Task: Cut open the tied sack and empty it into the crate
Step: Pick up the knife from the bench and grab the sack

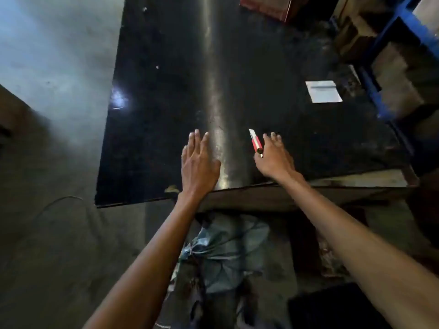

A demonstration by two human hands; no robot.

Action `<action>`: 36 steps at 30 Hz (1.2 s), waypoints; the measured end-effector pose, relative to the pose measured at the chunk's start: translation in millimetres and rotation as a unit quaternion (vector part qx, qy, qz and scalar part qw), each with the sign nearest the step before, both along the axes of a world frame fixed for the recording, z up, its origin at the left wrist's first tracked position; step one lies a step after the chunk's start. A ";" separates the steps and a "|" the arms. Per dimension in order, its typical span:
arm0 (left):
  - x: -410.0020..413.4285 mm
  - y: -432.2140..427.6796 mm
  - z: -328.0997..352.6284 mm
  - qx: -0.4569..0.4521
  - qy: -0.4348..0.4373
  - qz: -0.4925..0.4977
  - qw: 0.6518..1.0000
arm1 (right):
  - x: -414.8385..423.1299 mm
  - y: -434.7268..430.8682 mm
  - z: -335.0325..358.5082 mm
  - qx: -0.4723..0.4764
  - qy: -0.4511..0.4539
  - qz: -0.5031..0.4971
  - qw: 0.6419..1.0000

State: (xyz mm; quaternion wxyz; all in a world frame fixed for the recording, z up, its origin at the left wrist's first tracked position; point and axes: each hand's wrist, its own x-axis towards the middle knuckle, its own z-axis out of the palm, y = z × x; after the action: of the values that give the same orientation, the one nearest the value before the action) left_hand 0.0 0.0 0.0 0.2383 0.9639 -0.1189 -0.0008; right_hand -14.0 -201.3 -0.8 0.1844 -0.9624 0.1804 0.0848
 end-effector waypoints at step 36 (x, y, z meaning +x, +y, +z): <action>-279.2 137.3 -314.6 -0.025 0.443 0.194 0.875 | -276.9 172.8 -227.9 0.111 0.115 -0.036 0.987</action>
State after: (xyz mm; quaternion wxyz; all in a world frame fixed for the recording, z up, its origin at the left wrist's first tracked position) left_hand -279.2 137.3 -314.6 0.2852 0.8602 0.1881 -0.3786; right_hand -290.9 -28.5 -228.7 0.2706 -0.9128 0.2242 0.2079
